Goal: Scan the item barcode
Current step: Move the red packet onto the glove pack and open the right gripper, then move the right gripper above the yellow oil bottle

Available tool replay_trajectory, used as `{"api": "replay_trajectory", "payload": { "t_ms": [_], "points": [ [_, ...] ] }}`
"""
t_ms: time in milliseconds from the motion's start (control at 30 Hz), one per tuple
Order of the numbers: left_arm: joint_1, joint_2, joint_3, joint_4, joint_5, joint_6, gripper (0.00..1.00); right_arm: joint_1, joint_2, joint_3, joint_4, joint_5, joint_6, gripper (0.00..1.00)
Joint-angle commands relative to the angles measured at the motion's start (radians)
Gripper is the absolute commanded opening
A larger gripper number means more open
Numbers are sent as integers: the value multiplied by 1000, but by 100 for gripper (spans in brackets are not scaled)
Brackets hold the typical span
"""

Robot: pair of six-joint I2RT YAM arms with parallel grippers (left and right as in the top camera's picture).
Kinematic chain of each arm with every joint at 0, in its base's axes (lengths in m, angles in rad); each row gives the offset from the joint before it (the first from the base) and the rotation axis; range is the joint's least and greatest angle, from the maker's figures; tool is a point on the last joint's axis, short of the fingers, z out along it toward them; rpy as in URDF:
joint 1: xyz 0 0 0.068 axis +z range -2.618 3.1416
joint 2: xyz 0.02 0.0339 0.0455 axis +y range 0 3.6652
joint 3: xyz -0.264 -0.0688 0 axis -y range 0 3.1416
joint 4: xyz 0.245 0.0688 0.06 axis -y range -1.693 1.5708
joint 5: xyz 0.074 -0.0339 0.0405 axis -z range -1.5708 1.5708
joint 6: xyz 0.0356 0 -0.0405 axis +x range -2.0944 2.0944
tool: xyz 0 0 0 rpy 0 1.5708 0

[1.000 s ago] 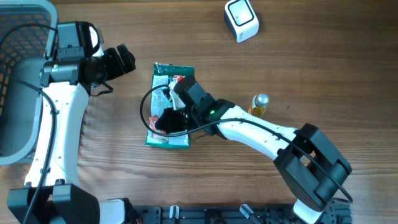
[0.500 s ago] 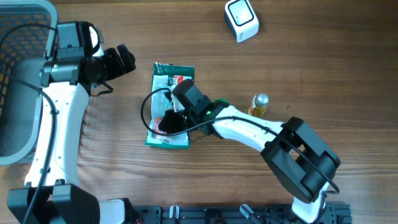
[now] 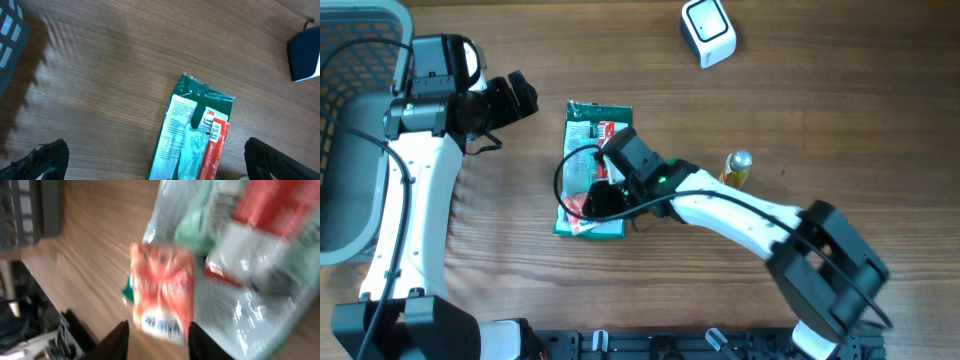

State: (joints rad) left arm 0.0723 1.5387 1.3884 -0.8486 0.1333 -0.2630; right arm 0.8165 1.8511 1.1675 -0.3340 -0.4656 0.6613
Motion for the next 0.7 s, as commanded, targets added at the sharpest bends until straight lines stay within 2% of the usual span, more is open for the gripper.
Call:
{"api": "replay_trajectory", "payload": {
  "t_ms": [0, 67, 200, 267, 333, 467, 667],
  "points": [
    [5, -3, 13, 2, 11, 21, 100, -5, -138, 87, -116, 105, -82, 43],
    [5, -3, 13, 2, 12, 21, 100, -5, -198, 145, -268, 246, -84, 50],
    [5, -3, 13, 2, 11, 21, 100, -29, -283, 254, -549, 486, -59, 72],
    [5, -3, 12, 2, 11, 21, 100, -82, -318, 303, -716, 587, 8, 79],
    [5, -3, 13, 2, 11, 21, 100, -142, -332, 326, -819, 620, 43, 82],
    [5, -3, 13, 2, 11, 21, 100, -295, -336, 324, -911, 623, 45, 88],
    [5, -3, 13, 2, 12, 21, 100, -367, -336, 322, -921, 627, 8, 93]
  ]
}}
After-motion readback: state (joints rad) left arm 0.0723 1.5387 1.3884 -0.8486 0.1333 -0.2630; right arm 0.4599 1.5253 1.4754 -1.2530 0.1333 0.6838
